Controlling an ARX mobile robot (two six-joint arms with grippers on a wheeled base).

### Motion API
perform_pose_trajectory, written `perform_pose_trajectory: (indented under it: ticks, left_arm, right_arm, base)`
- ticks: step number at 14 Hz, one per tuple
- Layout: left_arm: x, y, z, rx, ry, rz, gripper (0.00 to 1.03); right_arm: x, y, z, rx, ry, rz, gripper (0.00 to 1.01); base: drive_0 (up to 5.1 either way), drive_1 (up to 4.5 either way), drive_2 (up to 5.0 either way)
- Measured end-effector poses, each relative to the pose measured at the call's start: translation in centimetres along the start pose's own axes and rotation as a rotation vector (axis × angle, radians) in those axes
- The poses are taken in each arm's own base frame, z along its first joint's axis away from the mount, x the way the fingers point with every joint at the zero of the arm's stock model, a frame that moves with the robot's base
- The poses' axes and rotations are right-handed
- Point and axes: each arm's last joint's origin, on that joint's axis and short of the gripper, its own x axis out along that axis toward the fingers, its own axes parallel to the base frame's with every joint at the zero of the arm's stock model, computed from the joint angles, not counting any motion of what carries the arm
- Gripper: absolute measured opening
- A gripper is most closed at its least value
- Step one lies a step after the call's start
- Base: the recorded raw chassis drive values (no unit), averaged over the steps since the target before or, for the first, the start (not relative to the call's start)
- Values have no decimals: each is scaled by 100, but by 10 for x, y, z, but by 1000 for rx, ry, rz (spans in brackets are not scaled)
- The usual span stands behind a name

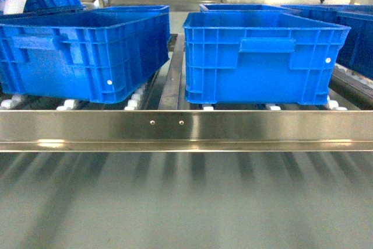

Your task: Place part in tray to right shelf

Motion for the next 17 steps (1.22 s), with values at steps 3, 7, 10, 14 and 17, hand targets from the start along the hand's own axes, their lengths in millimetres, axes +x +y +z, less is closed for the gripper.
perform_pose_trajectory:
  ticks: [3,7,10,14,17]
  left_arm:
    - [-55,17,-8,563,197,-62,13]
    - [-151,71,-38,999,187,-68,13]
    - [-202,97,-49,1022,210,-82,13]
    - [-248,122,-54,1025,233,-63,13]
    - [-274,130,-53,1024,217,-71,13]
  right_arm:
    - [-10,0,-7,3,-9,0,62]
    - [-23,0,-17,4,-7,0,8]
    - [-29,0,-23,6,-36,-1,2]
    - [-36,0,-25,7,-23,0,2]
    - [-41,0,-25,7,-24,0,2]
  base:
    - [0,0,0]
    - [0,0,0]
    - [0,0,0]
    - [0,0,0]
    - [0,0,0]
